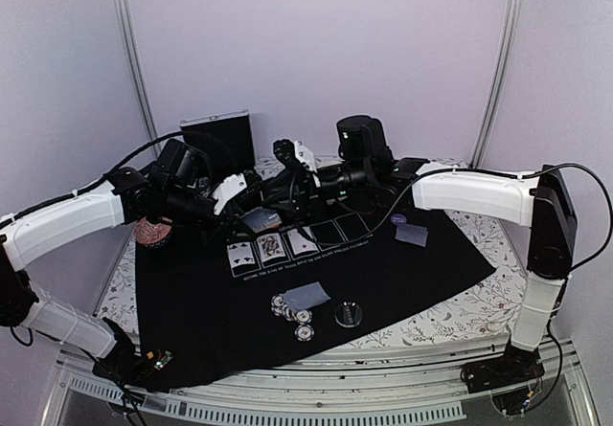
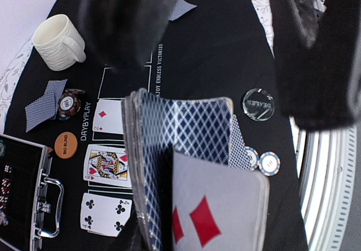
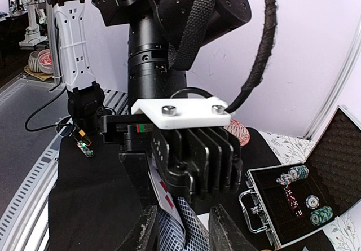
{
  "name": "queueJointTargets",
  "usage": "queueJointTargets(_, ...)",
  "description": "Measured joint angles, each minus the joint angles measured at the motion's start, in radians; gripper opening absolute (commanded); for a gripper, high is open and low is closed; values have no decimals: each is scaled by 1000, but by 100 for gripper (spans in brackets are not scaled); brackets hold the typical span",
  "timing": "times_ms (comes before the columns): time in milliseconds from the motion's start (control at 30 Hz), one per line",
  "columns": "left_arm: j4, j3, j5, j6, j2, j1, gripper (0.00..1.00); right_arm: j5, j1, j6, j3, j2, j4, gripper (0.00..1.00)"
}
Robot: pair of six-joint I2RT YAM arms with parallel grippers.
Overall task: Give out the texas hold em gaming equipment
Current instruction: Pick up the poker card from the face-down deck piles, then place the poker card on the poker table mat.
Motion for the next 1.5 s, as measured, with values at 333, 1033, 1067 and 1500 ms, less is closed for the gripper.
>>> queueJointTargets(333, 0, 0, 0, 0, 0, 0, 25, -31, 18, -20, 19, 48, 10, 25)
queueJointTargets(1033, -5, 0, -3, 10, 0, -3, 26, 70, 24, -63, 7, -6, -63, 1)
queueJointTargets(1067, -3, 0, -3, 10, 0, -3, 26, 89, 24, -63, -5, -28, -68, 2)
queueJointTargets(1500, 0, 0, -13, 10, 0, -3, 25, 252, -13, 29, -137, -227, -60, 1)
